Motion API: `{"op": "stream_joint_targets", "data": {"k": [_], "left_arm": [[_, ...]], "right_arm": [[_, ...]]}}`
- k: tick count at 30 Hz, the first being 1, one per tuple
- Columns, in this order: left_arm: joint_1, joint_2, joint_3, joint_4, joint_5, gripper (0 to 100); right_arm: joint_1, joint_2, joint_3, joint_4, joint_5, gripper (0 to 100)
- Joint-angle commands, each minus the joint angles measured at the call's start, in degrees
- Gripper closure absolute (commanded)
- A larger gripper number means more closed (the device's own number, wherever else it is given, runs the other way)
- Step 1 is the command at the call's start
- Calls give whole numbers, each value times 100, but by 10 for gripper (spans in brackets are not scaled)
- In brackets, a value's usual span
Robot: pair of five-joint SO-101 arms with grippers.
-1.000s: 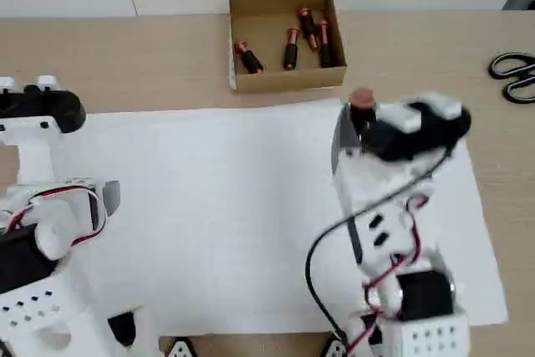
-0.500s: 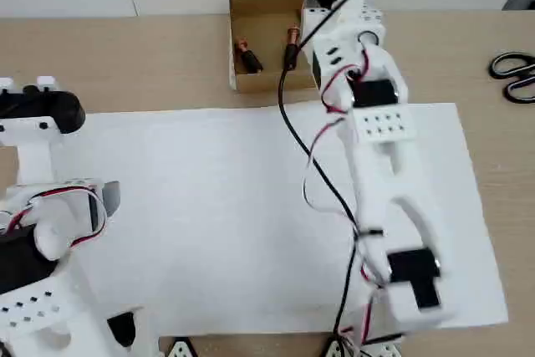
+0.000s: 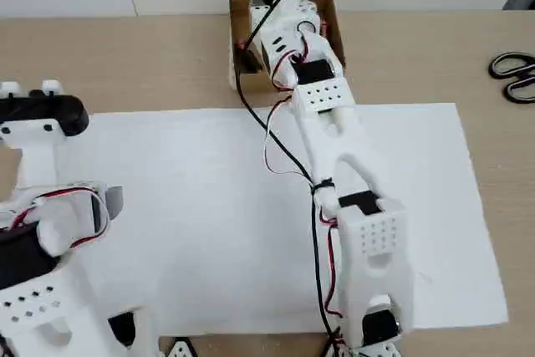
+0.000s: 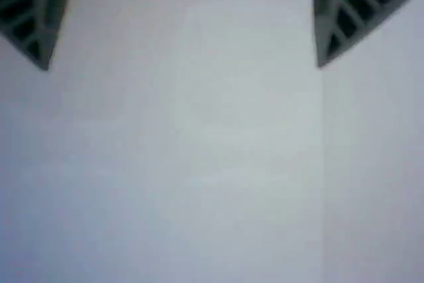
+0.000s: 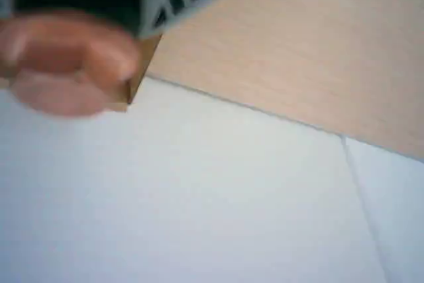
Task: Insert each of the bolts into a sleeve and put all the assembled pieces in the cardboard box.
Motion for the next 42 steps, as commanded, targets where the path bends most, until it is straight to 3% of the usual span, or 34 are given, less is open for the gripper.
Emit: {"op": "stream_joint_targets", "data": {"k": [1,14,28,34,42], "left_arm": [[-35,-70,101,26,-18,756],[-18,-79,101,26,-18,756],[-18,-79,101,26,-18,756],[-18,-79,101,26,-18,756],[-18,-79,101,26,-18,756]], "right_arm": [[22,330,-932,-198,26,995],[110,2035,-2673,-154,35,995],[277,2642,-3103,-145,35,993],[259,2651,-3095,127,26,872],[259,2580,-3253,242,18,865]]}}
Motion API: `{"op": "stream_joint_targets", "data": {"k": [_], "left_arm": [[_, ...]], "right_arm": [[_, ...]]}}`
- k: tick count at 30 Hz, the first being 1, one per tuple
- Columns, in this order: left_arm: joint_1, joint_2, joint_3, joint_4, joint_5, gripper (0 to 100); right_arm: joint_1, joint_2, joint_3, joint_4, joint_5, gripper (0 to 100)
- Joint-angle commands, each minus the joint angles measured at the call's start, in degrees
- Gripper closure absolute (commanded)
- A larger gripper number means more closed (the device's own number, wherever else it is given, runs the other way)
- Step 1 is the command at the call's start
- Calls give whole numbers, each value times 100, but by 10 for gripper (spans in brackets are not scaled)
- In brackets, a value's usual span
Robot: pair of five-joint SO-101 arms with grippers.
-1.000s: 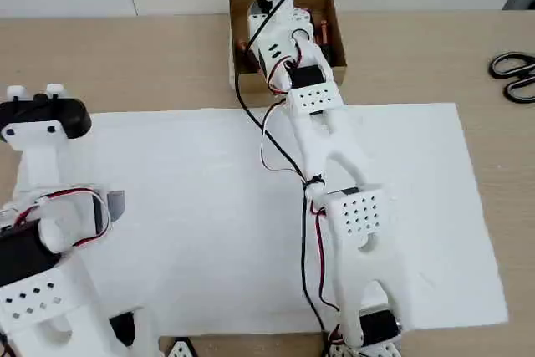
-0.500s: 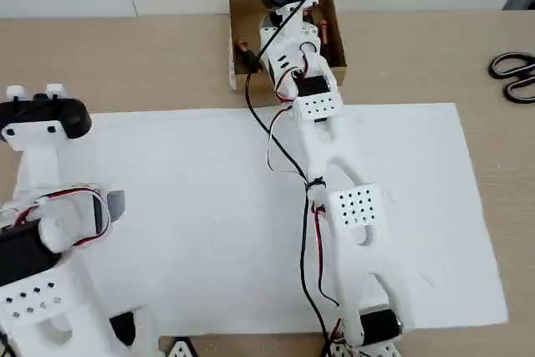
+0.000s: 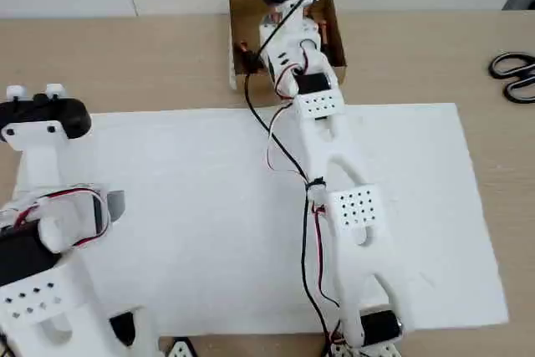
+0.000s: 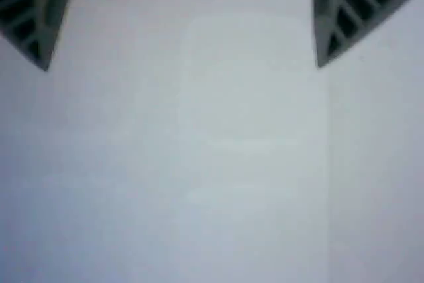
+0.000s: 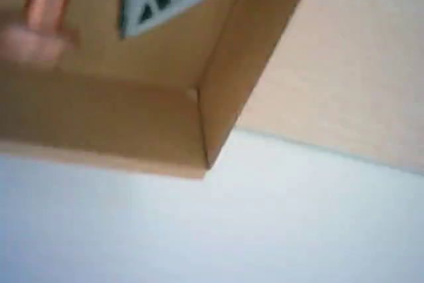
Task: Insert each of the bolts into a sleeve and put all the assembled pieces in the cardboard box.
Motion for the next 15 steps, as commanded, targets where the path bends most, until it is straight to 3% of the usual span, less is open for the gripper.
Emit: {"op": "stream_joint_targets", "data": {"k": [1,6,13,15], "left_arm": [[-18,-79,4,26,-26,756],[-9,-79,-66,26,-44,756],[-9,-79,-1024,149,-18,756],[-9,-79,-1358,176,-18,756]], "right_arm": [[22,-171,-580,57,26,865],[22,-171,-1257,286,26,865],[31,-180,-3068,1736,26,865],[57,-259,-2998,1965,26,865]]}}
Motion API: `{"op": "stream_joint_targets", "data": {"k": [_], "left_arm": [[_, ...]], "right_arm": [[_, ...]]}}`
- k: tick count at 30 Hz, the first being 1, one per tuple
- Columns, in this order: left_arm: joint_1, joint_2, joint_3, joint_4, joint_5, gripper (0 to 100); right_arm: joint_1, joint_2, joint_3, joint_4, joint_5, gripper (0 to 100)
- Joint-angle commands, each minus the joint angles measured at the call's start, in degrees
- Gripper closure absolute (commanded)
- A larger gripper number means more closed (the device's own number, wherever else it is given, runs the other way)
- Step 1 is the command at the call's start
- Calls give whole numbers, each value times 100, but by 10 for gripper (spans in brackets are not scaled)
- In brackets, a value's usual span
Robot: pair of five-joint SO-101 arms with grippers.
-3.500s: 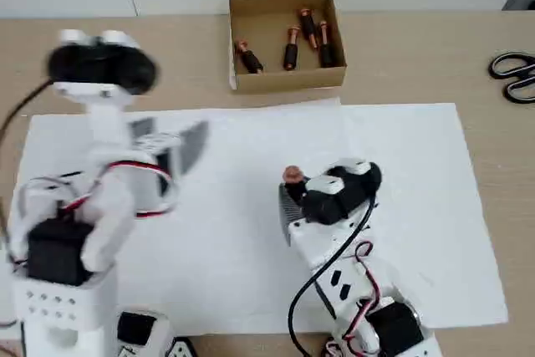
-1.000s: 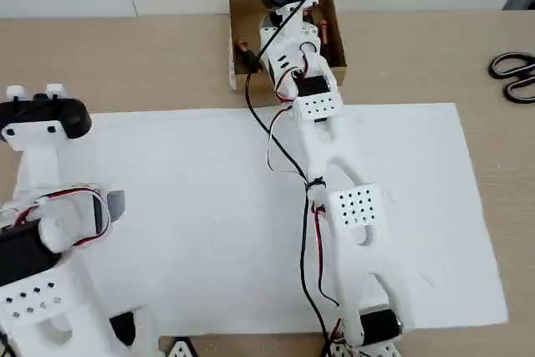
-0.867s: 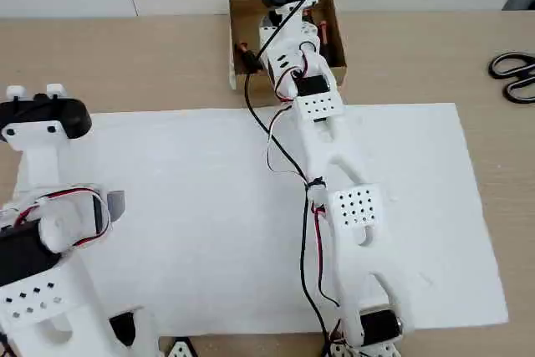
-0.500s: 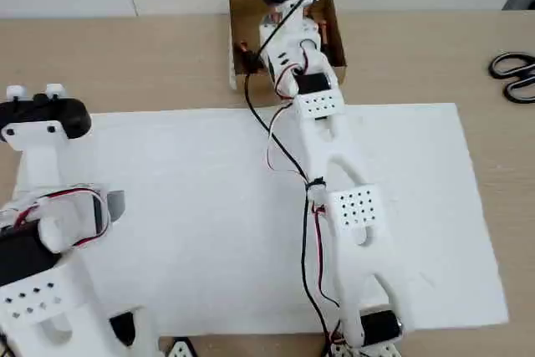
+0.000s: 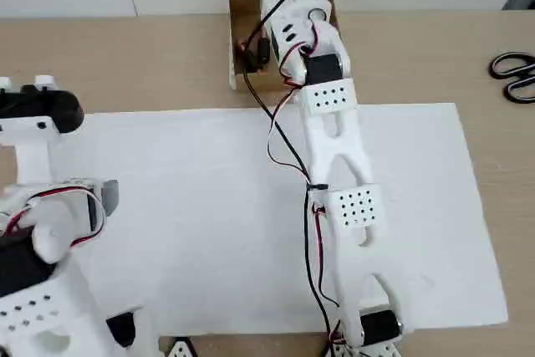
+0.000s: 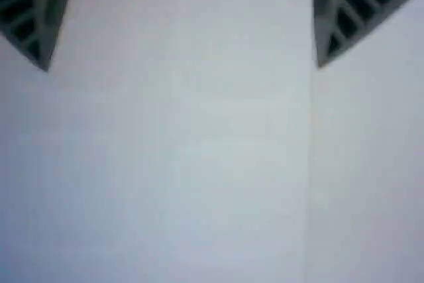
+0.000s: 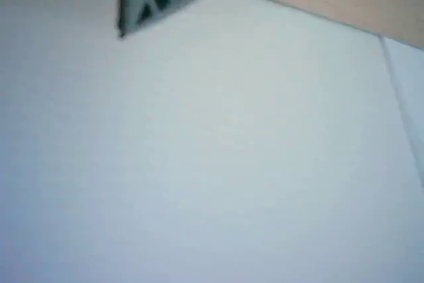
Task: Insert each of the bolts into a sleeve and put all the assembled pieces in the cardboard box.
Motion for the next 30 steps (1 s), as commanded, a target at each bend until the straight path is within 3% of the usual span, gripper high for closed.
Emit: {"op": "stream_joint_targets", "data": {"k": [1,11,18,30], "left_arm": [[-9,-97,-725,88,-18,756],[-18,-1837,-1437,70,-9,756],[-18,-3305,-1376,70,-18,756],[-35,-5196,409,-237,-18,756]], "right_arm": [[66,-374,-466,444,26,865],[-31,-2932,-466,3257,18,865],[-31,-3881,-466,5701,44,865],[154,-5455,-334,5930,53,865]]}}
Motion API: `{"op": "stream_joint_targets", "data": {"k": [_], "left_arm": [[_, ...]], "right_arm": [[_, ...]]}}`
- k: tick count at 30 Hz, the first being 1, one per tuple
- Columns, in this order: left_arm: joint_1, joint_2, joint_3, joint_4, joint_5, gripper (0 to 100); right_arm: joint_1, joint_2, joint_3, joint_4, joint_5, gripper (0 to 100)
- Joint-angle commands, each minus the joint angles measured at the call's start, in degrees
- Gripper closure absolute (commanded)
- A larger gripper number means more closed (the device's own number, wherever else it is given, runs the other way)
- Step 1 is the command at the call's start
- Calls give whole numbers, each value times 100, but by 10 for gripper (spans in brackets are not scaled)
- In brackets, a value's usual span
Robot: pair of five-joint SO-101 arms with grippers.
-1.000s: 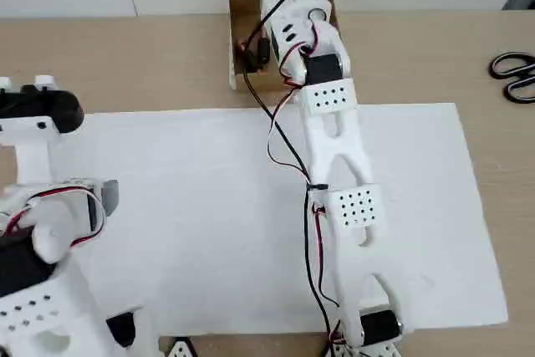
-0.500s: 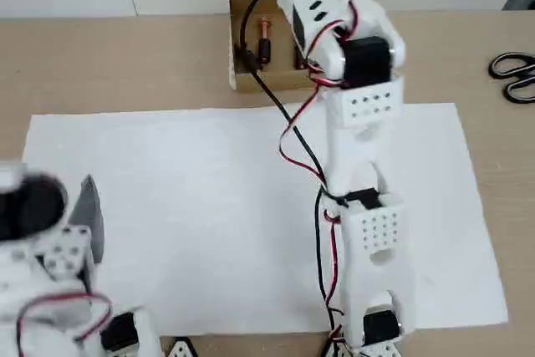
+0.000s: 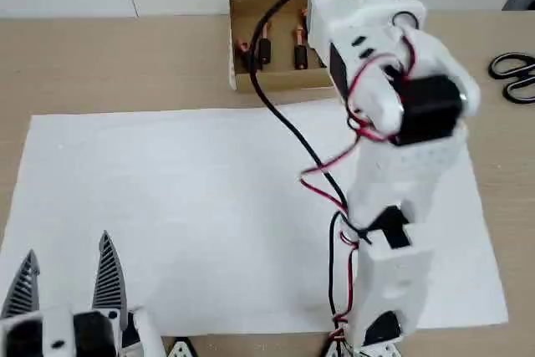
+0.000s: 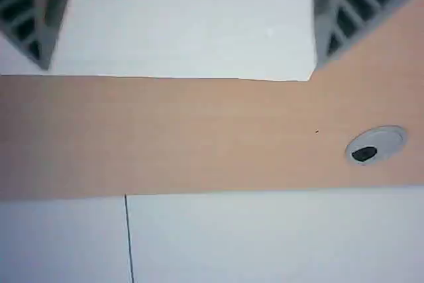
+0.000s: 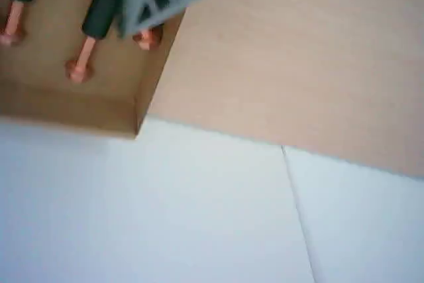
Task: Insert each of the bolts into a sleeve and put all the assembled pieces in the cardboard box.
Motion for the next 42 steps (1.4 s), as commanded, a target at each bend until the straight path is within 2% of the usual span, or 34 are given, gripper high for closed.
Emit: {"op": "stream_joint_targets", "data": {"k": [1,5,9,18,21,24,28,37,42], "left_arm": [[-18,-431,312,-167,-18,756],[-9,-615,725,-167,-18,756],[0,-615,1007,-343,-18,756],[9,-615,1763,-730,-9,756],[9,-615,2018,-844,18,756],[9,-615,2237,-932,396,756],[9,-615,2651,-1451,905,756],[9,-615,4233,-2374,993,756],[18,-607,4514,-2848,993,756]], "right_arm": [[48,-892,9,92,53,865],[48,-1780,589,101,53,865],[48,-2905,1829,101,53,865],[57,-5903,6374,13,53,865],[66,-6747,7807,-321,44,865],[75,-7556,9196,-989,44,865],[84,-8637,11323,-2440,44,865],[84,-11081,15692,-5701,62,865],[92,-11767,16695,-6114,62,865]]}}
